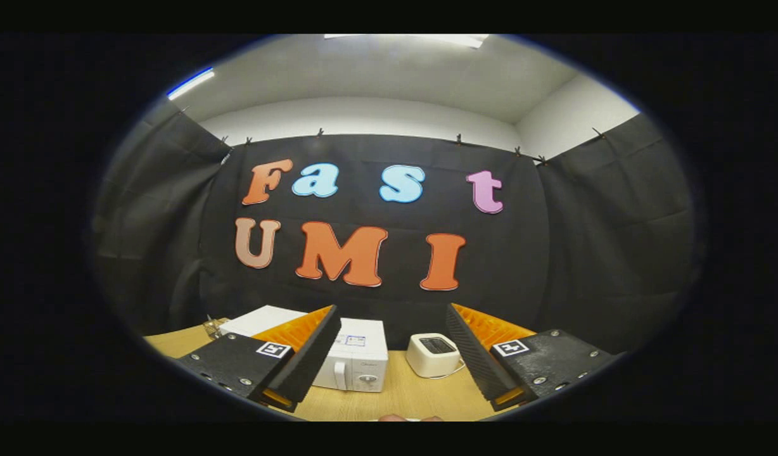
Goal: Open the microwave, put the food inside, and close the microwave door.
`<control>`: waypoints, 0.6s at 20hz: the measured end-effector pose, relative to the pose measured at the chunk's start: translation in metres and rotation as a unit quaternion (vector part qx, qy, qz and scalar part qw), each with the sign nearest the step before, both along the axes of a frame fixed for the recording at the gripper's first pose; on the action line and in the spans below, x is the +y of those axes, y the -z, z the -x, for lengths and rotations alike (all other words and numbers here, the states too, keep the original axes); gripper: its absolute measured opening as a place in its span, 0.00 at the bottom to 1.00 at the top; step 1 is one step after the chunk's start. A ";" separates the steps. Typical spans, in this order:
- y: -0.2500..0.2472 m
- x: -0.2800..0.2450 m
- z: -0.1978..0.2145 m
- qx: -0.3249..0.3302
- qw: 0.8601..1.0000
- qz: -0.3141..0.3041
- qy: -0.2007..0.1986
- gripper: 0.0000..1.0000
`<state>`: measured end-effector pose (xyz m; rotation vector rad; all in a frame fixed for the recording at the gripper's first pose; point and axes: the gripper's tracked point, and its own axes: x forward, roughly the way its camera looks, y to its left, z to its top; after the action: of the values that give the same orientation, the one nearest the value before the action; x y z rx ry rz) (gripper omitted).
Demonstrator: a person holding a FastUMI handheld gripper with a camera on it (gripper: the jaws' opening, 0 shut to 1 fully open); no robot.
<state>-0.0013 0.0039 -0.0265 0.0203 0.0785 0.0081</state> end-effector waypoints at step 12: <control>0.070 0.023 0.005 0.062 0.997 -0.027 -0.029 1.00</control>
<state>-0.0065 0.0267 -0.0969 0.0736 0.2035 0.0666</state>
